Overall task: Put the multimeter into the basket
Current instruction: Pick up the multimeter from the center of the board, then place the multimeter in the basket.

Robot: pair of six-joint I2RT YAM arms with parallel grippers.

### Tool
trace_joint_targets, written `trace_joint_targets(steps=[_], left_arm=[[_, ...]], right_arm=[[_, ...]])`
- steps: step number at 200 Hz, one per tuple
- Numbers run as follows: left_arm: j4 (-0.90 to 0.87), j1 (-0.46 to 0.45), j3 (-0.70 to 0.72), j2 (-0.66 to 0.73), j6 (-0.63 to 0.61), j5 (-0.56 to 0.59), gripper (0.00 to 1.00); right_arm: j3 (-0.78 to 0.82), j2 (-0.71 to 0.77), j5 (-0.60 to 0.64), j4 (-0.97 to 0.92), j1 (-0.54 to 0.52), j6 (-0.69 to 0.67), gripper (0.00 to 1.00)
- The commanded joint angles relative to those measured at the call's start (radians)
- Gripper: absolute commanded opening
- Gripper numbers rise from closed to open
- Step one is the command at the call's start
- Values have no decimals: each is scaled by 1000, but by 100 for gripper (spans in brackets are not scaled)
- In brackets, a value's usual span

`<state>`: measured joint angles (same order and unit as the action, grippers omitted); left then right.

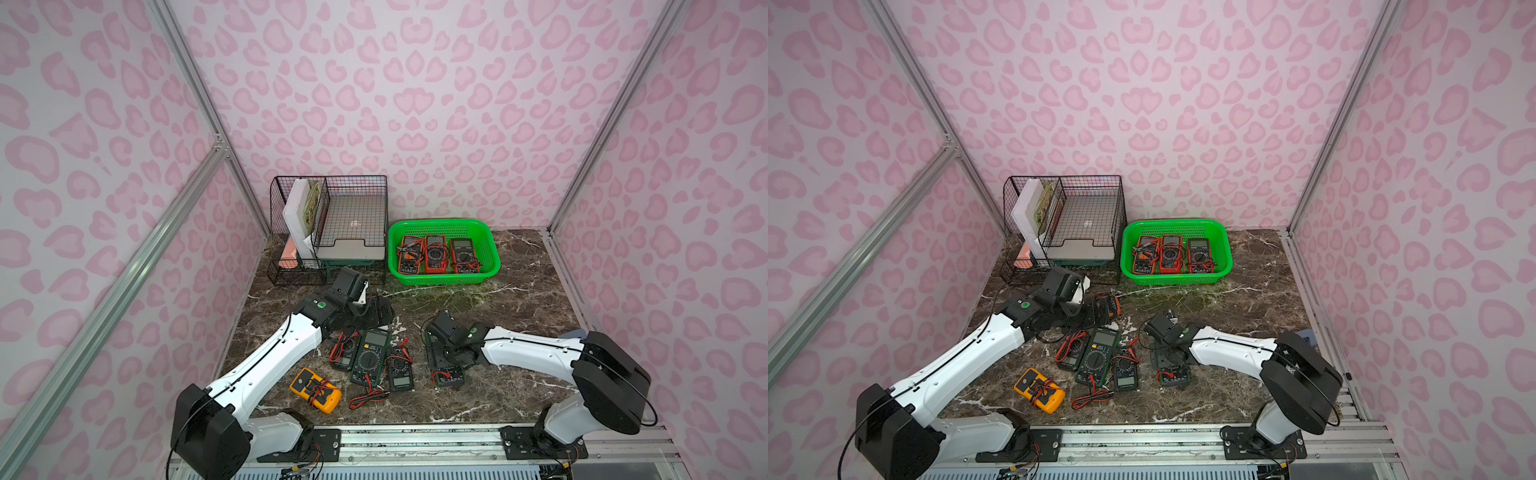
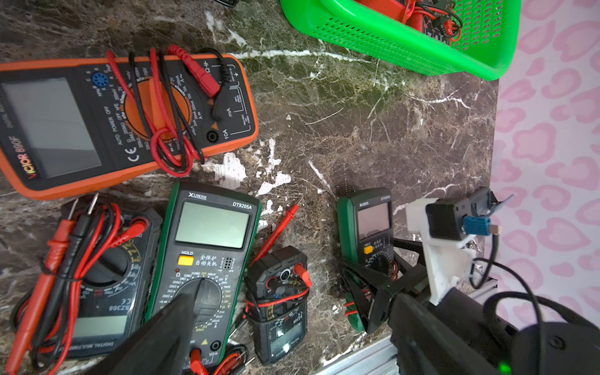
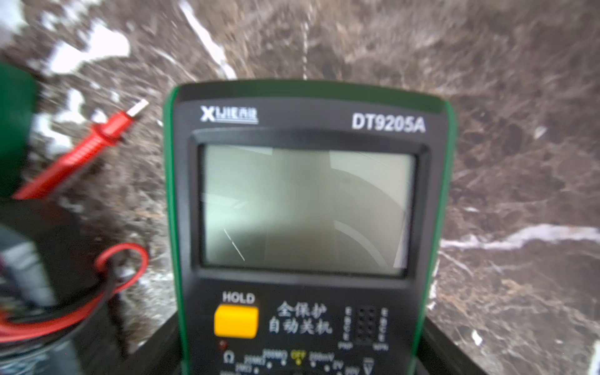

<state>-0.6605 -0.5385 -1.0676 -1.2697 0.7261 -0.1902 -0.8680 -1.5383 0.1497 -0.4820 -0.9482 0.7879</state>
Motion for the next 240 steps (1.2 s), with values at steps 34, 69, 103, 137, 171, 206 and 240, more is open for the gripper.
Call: trace_joint_targets(steps=[34,69,103,137,171,206,240], left_arm=[[-11,0,-60,-38,-45,-24,98],[9,0,-82,-67,-48,-49,99],[20,0,-113,-95,-45,-61,99],[4,0,-163,-125,-56,-51,99],[-18,0,-224,-155,-64,-51,98],[-20,5,-273,-184,-83,-43,99],[24,6,-291,-221,-82,-75,99]], right_arm=[[-68,55,58,-77,-1,22,61],[-107,97,93,-113,0,45,60],[-137,140,117,-123,11,66,59],[-181,151,127,-111,50,49,59],[-250,134,140,-73,104,-11,59],[-358,82,116,-55,188,-90,59],[-440,36,96,-23,265,-155,59]])
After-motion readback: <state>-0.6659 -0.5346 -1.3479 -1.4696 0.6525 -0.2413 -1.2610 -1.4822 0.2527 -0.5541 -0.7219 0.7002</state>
